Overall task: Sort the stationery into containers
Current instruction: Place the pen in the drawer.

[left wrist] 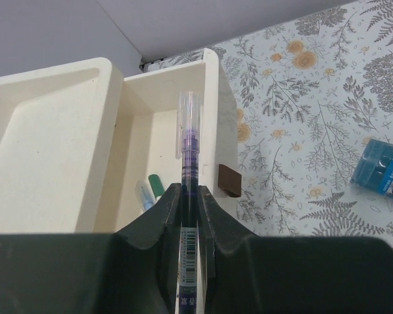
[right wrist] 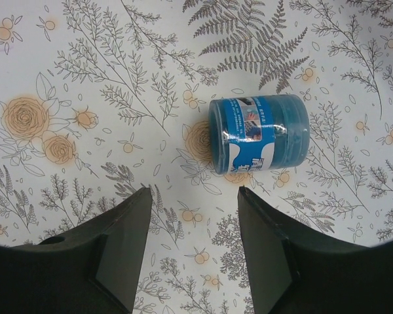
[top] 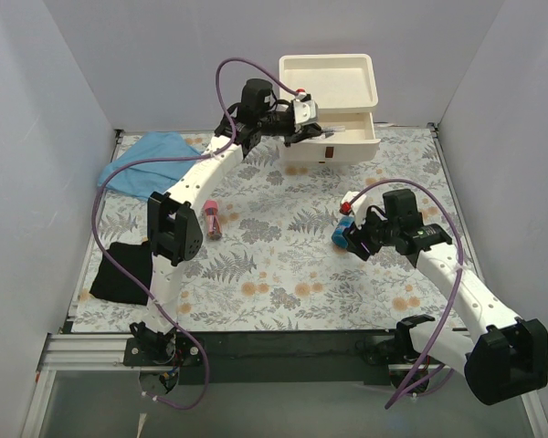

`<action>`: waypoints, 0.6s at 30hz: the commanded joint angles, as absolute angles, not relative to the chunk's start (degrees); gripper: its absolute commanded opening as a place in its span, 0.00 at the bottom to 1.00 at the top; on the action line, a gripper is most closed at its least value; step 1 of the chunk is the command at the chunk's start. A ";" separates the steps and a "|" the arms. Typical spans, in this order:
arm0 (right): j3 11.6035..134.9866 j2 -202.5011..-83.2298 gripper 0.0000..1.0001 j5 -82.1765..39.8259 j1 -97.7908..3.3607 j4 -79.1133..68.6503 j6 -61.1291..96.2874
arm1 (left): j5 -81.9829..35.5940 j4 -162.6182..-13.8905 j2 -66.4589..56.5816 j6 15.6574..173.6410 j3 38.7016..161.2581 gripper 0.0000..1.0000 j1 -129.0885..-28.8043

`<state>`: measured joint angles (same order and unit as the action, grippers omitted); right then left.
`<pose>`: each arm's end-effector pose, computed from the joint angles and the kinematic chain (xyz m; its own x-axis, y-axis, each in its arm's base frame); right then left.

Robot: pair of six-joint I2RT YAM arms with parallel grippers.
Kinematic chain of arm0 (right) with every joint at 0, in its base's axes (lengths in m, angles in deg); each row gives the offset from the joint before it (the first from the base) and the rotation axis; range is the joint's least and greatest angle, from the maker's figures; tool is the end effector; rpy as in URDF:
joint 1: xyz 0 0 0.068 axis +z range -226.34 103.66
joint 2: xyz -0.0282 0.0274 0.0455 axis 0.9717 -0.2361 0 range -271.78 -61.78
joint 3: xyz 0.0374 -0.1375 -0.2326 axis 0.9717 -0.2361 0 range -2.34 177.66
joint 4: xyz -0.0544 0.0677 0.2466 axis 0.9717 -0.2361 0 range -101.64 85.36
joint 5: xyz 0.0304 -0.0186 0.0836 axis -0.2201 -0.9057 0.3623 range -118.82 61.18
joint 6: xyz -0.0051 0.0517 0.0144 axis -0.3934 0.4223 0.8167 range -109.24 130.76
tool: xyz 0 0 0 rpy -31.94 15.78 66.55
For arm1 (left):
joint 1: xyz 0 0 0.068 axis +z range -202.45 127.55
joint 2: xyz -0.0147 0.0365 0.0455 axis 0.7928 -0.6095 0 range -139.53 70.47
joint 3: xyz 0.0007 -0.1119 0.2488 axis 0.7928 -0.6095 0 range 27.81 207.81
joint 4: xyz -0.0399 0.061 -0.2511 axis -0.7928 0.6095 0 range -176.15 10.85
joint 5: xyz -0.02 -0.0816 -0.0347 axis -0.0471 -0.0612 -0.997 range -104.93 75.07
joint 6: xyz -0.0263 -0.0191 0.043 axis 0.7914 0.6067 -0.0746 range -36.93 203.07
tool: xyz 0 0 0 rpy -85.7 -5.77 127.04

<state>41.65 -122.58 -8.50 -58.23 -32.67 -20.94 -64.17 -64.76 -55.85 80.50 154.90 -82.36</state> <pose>0.2044 0.0799 0.2548 -0.2939 -0.6147 -0.7319 -0.7994 0.5779 -0.1643 0.4300 -0.2784 0.3553 -0.2628 0.1849 -0.9470 0.9528 0.2043 -0.2245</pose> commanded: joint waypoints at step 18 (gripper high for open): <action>39.41 -119.62 0.64 -7.90 -60.96 -30.91 -18.77 | -40.17 -118.64 -37.31 86.24 124.52 0.72 -85.67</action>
<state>39.11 -120.72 -8.11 -60.05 -31.53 -19.78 -47.88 -94.97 -54.32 82.82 138.42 -84.59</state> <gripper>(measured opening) 0.643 0.698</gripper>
